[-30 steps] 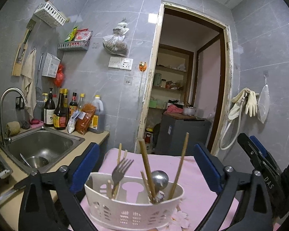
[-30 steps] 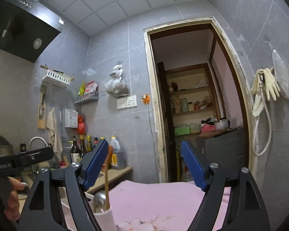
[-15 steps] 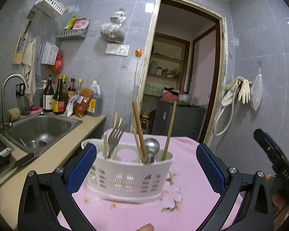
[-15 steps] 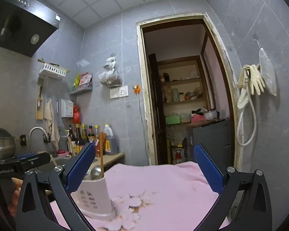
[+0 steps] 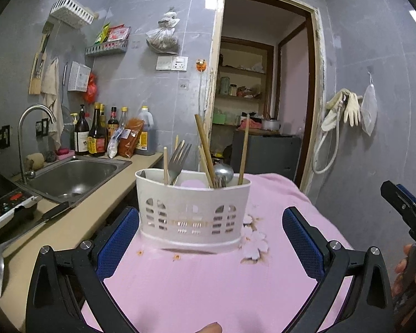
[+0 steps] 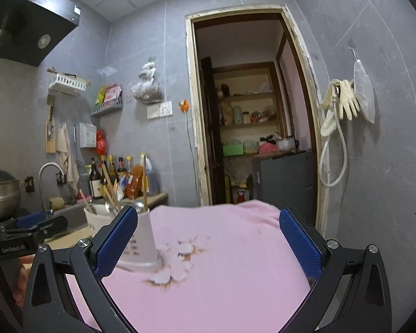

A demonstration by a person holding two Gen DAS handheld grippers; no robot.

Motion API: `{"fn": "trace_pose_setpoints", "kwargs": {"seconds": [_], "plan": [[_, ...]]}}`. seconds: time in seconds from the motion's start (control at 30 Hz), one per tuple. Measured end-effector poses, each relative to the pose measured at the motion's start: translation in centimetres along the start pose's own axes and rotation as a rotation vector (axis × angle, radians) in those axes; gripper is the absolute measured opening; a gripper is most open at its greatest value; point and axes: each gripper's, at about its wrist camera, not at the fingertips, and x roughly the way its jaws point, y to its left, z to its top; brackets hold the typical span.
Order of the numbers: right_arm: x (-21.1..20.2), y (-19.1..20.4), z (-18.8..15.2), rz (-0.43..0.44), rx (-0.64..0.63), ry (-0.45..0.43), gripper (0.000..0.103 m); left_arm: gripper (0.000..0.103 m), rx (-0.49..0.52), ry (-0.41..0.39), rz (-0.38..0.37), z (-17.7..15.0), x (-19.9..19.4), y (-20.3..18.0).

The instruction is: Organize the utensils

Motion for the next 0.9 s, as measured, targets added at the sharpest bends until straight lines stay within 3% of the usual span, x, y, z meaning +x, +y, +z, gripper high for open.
{"fn": "trace_pose_setpoints", "kwargs": {"seconds": [0.23,0.53,0.9], "plan": [[-2.1,0.2,-1.3,-0.032,-0.011,0.043,0.103,0.101,0.017,0.029,0.012,-2.1,-1.0,-0.6],[-4.3,0.8,-2.8,-0.098,-0.063,0.042,0.103,0.101,0.043,-0.038,0.118,-4.2,-2.9,-0.8],[-4.6,0.9,-4.4,-0.159,-0.089,0.051,0.103,0.101,0.019,-0.024,0.125,-5.8,-3.2,-0.5]]}}
